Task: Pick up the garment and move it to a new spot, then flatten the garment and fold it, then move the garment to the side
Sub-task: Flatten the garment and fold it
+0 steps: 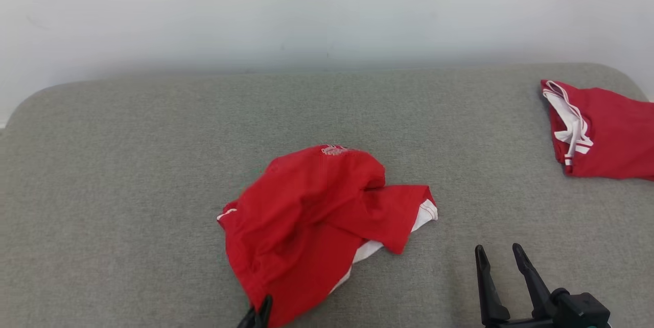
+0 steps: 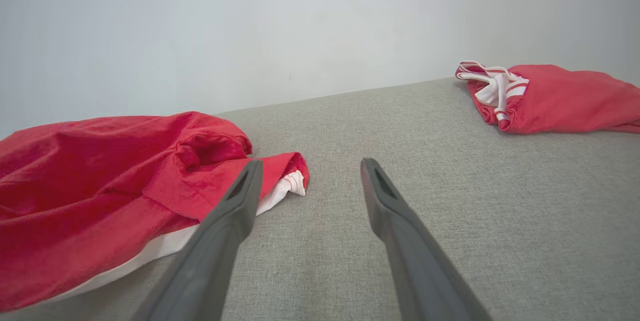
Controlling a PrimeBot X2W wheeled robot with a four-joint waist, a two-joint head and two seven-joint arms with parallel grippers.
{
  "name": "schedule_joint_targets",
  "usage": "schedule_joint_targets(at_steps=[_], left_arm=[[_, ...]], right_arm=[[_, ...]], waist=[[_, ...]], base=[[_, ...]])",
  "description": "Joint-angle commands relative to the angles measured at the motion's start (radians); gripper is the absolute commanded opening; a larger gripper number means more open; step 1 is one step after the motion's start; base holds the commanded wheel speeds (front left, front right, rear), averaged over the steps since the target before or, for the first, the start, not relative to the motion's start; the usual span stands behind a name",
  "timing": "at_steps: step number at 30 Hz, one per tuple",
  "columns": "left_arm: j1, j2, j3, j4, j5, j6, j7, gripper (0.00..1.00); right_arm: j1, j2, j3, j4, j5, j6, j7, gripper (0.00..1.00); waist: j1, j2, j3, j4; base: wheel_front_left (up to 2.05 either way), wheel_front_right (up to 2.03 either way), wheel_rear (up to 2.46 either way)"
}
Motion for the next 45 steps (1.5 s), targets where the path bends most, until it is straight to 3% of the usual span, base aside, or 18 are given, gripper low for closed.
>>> schedule_joint_targets(at_steps=[1,14,22,29,30,31,32,45], left_arm=[[0.036,0.01,0.002,-0.002,-0.007,0.007,0.0,0.0],[-0.042,0.018,0.08,0.06,0.013,0.011,0.0,0.0],[-0.182,0.029,0.178,0.232,0.032,0.004,0.0,0.0],[-0.246,0.014,0.211,0.355,0.06,0.003,0.0,0.0],[-0.249,0.011,0.209,0.364,0.066,0.002,0.0,0.19],[-0.247,0.007,0.207,0.368,0.07,0.002,0.0,0.45],[-0.243,0.003,0.207,0.369,0.075,0.002,0.0,1.0],[-0.094,-0.048,0.385,0.139,0.181,0.002,0.0,1.0]], right_arm=[[0.008,0.001,-0.002,0.0,0.005,-0.003,0.0,1.0],[-0.008,-0.006,0.006,0.026,-0.008,-0.003,0.0,1.0],[-0.031,-0.012,-0.006,0.034,-0.015,-0.003,0.0,1.0],[-0.048,-0.013,-0.012,0.043,-0.02,-0.003,0.0,1.0],[-0.048,-0.013,-0.013,0.044,-0.02,-0.003,0.0,1.0],[-0.047,-0.012,-0.014,0.046,-0.02,-0.003,0.0,1.0],[-0.047,-0.012,-0.013,0.047,-0.02,-0.003,0.0,1.0],[-0.004,-0.005,-0.015,0.052,-0.01,-0.003,0.0,1.0]], waist=[[0.0001,0.0,-0.009,0.022],[0.0001,0.0,-0.015,-0.025],[0.0001,0.0,0.038,-0.082],[0.0001,0.0,0.059,-0.082],[0.0001,0.0,0.057,-0.079],[0.0001,0.0,0.053,-0.075],[0.0001,0.0,0.049,-0.071],[0.0001,0.0,-0.034,0.001]], base=[[0.0,0.0,0.0],[0.0,0.0,0.0],[0.0,0.0,0.0],[0.0,0.0,0.0],[0.0,0.0,0.0],[0.0,0.0,0.0],[0.0,0.0,0.0],[0.0,0.0,0.0]])
